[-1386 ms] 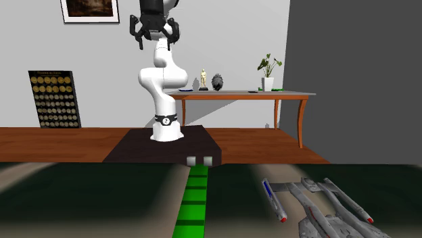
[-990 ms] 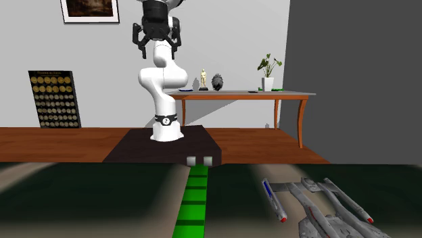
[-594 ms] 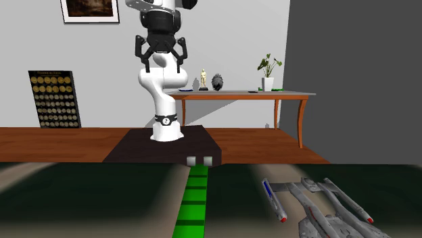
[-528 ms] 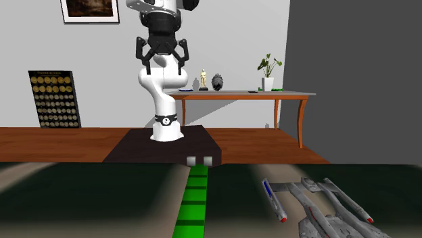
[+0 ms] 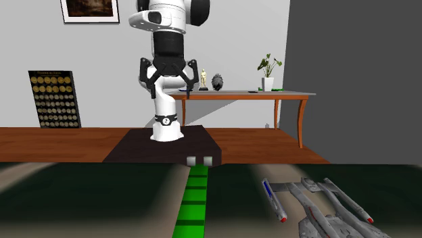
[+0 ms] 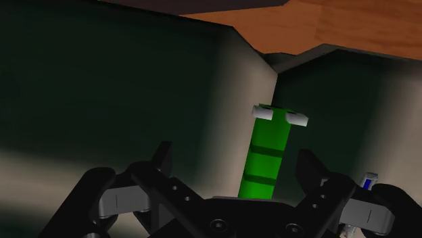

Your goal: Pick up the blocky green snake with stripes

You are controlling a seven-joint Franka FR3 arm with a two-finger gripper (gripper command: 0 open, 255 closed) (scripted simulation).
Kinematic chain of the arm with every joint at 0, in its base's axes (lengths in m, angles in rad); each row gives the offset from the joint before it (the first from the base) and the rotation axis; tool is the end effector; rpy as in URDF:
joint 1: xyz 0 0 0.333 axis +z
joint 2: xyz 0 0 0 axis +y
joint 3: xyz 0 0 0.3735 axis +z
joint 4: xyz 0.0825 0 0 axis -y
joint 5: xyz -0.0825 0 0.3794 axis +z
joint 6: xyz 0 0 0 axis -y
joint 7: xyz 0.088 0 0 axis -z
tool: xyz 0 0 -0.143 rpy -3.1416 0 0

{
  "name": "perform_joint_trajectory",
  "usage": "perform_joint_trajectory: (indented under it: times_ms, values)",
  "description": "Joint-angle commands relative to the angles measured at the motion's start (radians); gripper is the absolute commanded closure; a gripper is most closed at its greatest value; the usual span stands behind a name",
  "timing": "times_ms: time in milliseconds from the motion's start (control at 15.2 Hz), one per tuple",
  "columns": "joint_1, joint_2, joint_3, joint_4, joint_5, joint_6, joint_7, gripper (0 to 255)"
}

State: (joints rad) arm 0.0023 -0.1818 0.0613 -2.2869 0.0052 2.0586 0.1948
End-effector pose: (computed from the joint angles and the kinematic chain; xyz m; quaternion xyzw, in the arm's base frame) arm 0.4624 0.0307 0.4460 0.9974 -0.0674 -0.0228 0.0062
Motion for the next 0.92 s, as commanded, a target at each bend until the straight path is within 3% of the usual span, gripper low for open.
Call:
perform_joint_trajectory:
  times_ms: [0,462,858]
  values:
    - [0.001,0.078,0.008,0.041,-0.006,0.042,0.025,0]
    - [0.009,0.347,0.014,0.217,-0.041,0.145,0.101,0]
    - [0.026,0.580,0.004,0.421,-0.069,0.183,0.157,0]
